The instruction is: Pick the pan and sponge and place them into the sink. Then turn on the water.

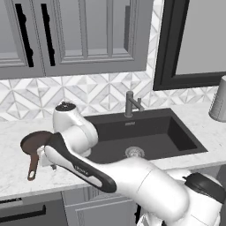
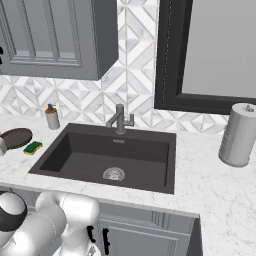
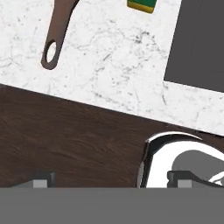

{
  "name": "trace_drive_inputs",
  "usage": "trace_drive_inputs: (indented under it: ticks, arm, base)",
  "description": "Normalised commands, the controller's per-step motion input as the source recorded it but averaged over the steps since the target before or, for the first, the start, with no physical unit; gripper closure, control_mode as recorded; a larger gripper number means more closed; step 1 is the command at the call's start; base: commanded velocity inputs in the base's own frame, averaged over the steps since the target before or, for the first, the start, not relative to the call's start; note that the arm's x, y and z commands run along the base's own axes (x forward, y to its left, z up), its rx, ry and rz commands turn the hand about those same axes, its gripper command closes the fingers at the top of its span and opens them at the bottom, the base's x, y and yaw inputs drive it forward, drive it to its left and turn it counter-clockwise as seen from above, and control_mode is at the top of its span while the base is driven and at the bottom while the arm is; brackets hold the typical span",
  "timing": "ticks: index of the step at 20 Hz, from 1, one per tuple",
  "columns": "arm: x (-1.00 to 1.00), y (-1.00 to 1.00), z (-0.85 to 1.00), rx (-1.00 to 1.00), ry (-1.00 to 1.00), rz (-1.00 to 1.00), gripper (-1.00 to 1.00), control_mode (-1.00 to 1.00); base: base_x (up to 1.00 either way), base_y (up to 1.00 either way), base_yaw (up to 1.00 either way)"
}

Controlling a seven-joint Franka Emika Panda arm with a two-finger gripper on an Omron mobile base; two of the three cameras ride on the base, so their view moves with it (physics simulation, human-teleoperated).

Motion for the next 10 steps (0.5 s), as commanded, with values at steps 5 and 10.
trace_drive_inputs:
  ticks: [5,10]
  arm:
    - [0.69,0.68,-0.15,-0.09,0.01,-0.09,-1.00,-1.00]
    - [0.73,0.53,-0.25,-0.07,0.02,-0.08,-1.00,-1.00]
  base:
    - [0.00,0.00,0.00]
    - [0.00,0.00,0.00]
